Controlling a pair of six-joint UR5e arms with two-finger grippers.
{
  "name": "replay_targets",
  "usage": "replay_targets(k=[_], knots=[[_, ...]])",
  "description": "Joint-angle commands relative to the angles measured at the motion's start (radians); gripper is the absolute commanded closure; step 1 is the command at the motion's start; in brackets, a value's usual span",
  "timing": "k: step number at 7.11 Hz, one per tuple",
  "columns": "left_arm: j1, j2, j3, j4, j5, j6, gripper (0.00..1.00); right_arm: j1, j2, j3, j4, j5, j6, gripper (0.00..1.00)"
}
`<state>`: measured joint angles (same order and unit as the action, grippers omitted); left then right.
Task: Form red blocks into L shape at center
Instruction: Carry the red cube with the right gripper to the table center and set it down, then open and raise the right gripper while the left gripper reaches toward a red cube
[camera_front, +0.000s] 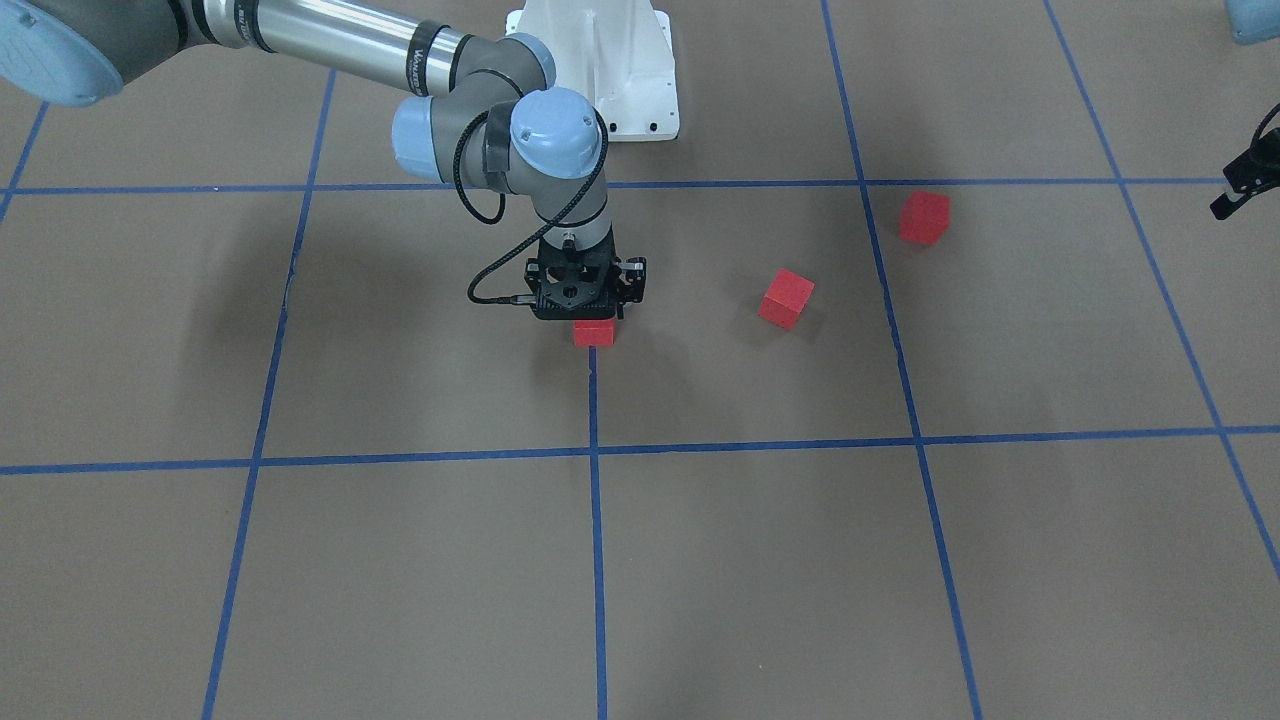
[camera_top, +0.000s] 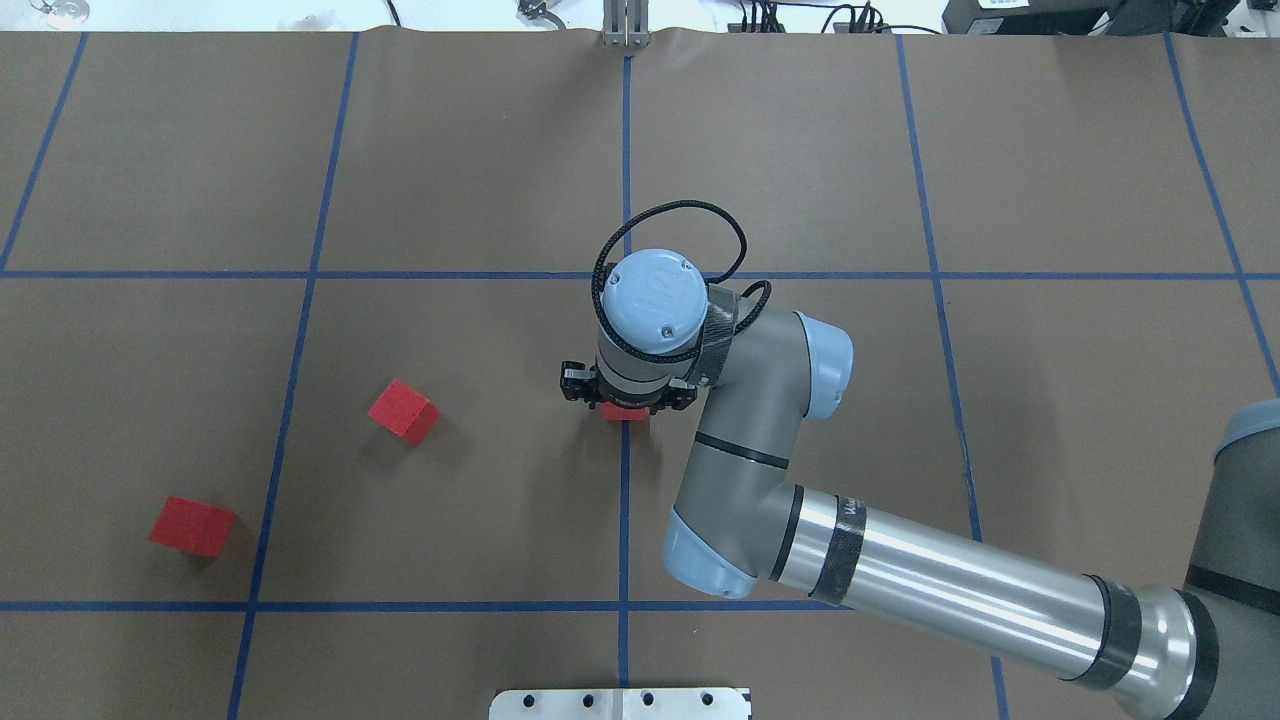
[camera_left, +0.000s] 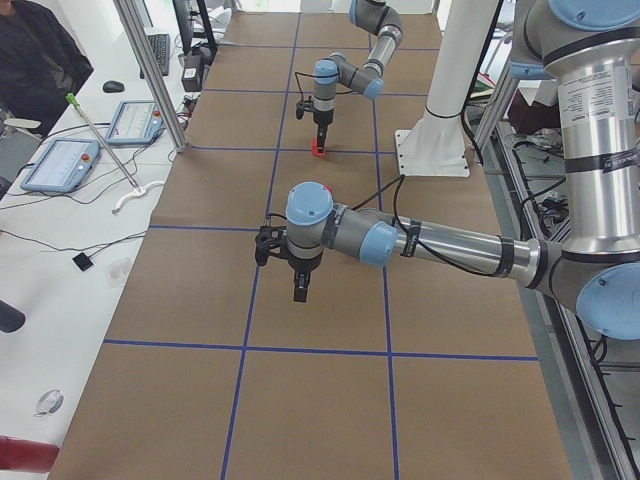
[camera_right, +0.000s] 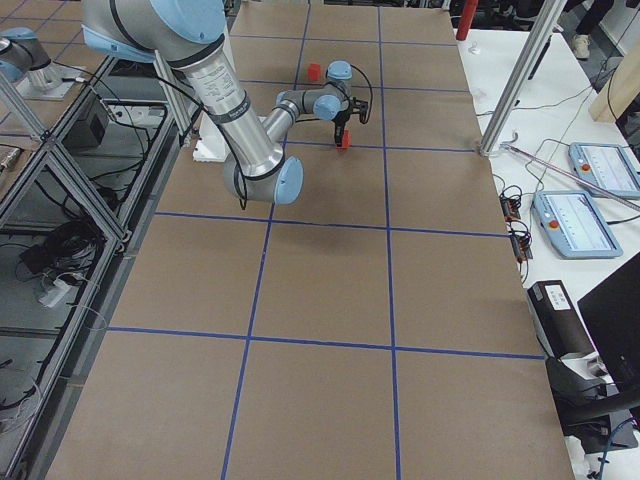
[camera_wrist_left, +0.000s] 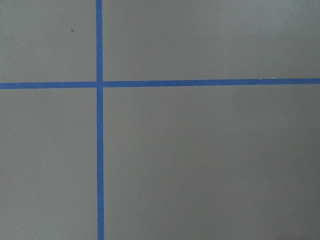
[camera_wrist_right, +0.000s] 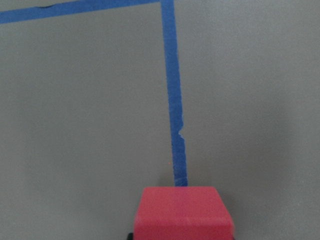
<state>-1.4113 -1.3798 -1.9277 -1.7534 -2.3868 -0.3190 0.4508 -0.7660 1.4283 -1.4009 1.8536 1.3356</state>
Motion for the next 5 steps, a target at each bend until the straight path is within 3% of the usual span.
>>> replay_targets(k=[1, 2, 3, 5], knots=[[0.0, 0.002, 0.003, -0.058, -0.055, -0.005, 0.0, 0.008, -0.001, 0.015, -0.001, -0.001, -0.055, 0.01], [0.079, -0.019, 0.001, -0.072, -0.07, -0.061, 0.0, 0.046, -0.012, 0.07, -0.007, 0.016, -0.055, 0.01], [0.133, -0.069, 0.001, -0.104, -0.066, -0.26, 0.0, 0.108, -0.069, 0.157, -0.01, 0.088, -0.055, 0.01], [0.269, -0.158, -0.022, -0.144, -0.042, -0.566, 0.0, 0.248, -0.241, 0.317, -0.004, 0.217, -0.082, 0.01]])
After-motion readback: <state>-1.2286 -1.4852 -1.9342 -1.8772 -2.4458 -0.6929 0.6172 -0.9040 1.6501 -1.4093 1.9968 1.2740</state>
